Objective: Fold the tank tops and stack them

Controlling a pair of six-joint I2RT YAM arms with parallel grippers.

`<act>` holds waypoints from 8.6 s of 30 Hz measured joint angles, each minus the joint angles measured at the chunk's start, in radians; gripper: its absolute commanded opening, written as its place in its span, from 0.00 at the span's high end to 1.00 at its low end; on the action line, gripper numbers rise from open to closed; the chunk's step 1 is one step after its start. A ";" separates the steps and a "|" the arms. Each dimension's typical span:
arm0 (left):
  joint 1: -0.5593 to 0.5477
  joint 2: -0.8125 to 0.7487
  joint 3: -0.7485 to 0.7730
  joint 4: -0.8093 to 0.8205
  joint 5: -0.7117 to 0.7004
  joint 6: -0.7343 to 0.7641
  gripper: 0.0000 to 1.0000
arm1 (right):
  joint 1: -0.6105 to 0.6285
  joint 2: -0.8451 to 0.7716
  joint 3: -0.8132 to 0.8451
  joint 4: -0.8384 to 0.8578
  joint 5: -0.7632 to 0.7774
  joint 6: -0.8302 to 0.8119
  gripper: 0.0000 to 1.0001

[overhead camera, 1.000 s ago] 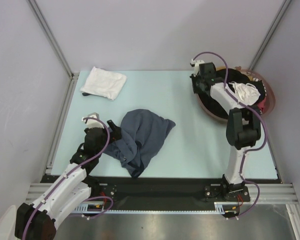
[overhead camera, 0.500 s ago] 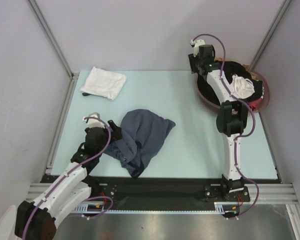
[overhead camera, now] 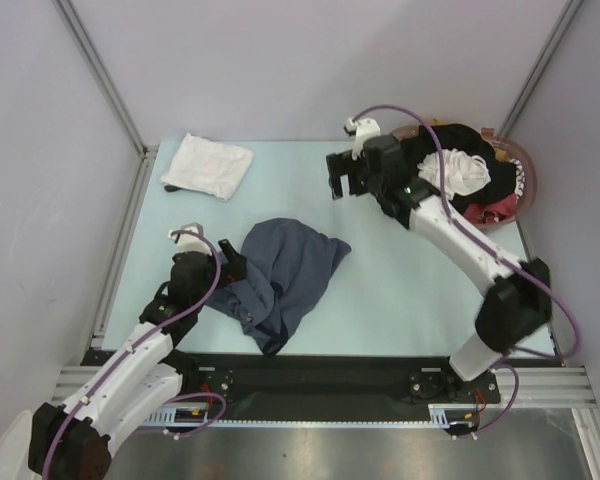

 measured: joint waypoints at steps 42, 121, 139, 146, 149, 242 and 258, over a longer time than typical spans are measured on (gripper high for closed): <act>-0.163 0.056 0.164 -0.288 0.015 -0.092 0.00 | -0.419 0.061 -0.314 -0.074 0.012 0.346 0.32; 0.175 0.544 0.905 -0.544 0.245 0.033 0.00 | 0.260 -0.584 -0.149 -0.294 -0.144 0.383 1.00; -0.780 0.219 0.164 -0.160 -0.131 -0.158 0.02 | 0.191 -0.359 -0.075 -0.187 -0.063 0.459 1.00; -0.805 0.476 0.317 -0.109 -0.210 -0.174 0.36 | 0.185 -0.359 -0.105 -0.156 -0.082 0.473 1.00; -0.806 0.562 0.361 -0.104 -0.223 -0.196 0.78 | 0.184 -0.359 -0.116 -0.142 -0.089 0.476 1.00; -0.122 0.901 0.669 -0.250 0.201 0.058 1.00 | 0.196 -0.017 -0.641 0.220 -0.386 0.434 0.77; -0.081 0.663 0.988 -0.491 0.207 0.118 1.00 | 0.187 -0.147 -0.781 0.377 -0.444 0.455 0.41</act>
